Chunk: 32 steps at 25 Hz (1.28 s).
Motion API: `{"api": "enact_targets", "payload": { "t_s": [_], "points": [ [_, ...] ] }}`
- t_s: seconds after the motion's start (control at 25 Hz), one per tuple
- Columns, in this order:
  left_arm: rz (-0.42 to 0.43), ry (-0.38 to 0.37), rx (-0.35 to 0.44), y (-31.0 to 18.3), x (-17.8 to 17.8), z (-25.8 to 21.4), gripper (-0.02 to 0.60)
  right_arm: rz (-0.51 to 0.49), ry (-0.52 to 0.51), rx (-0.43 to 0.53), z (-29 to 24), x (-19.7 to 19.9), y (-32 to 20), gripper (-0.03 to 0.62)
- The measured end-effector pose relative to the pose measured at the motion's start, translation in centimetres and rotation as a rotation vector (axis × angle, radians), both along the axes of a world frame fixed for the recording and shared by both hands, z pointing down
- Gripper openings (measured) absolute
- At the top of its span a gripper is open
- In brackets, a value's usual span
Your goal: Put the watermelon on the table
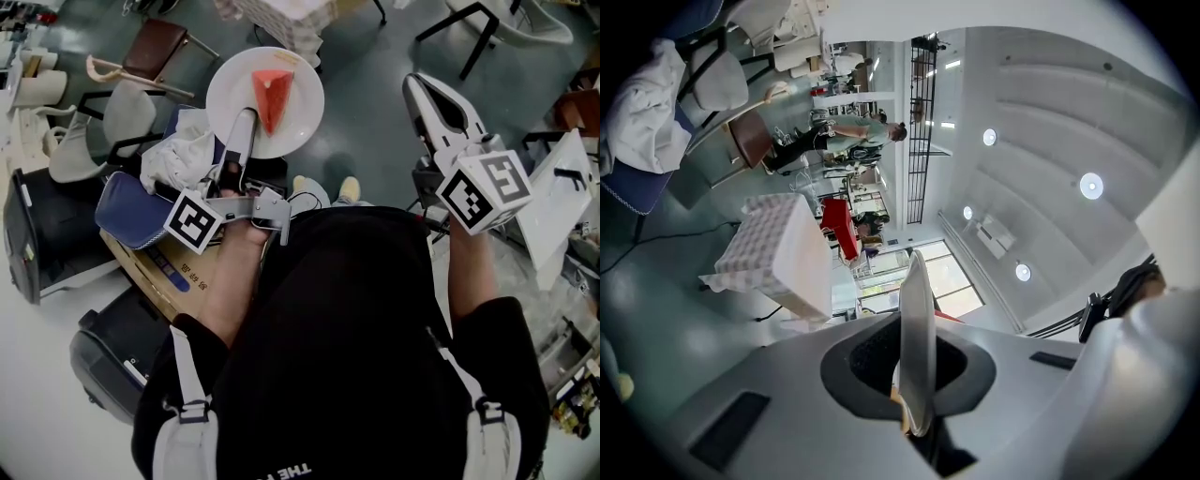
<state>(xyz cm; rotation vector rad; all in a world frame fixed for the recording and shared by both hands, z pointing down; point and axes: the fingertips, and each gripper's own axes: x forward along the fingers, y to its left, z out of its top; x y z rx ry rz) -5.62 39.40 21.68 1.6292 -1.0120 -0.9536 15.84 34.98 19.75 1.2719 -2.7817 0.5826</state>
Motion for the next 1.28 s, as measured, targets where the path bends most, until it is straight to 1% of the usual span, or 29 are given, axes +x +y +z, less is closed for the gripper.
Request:
{"api": "enact_targets", "payload": {
  "t_s": [0.16,0.44,0.72,0.88,0.96,1.08,1.28],
  "points": [
    [-0.012,0.004,-0.001,0.4,0.2,0.0,0.015,-0.007,0.023,-0.012,-0.2,-0.1,0.2,0.011],
    [-0.016,0.006,-0.007,0.6,0.3,-0.1,0.015,-0.018,0.021,-0.012,-0.3,-0.3,0.2,0.011],
    [-0.004,0.011,-0.001,0.3,0.3,0.0,0.015,0.004,0.009,-0.008,-0.1,-0.1,0.0,0.011],
    [0.001,0.022,-0.004,0.1,0.3,0.4,0.015,-0.001,-0.015,0.019,-0.2,-0.1,-0.1,0.011],
    [0.004,0.022,-0.007,0.0,0.2,0.7,0.015,-0.012,-0.010,0.029,-0.1,-0.5,-0.2,0.011],
    [0.007,0.021,-0.004,-0.6,0.0,0.8,0.015,-0.011,0.018,-0.001,0.0,-1.0,-0.7,0.011],
    [0.003,0.021,-0.013,-1.7,-0.6,1.0,0.015,-0.009,0.016,-0.010,0.7,-1.6,-1.9,0.011]
  ]
}}
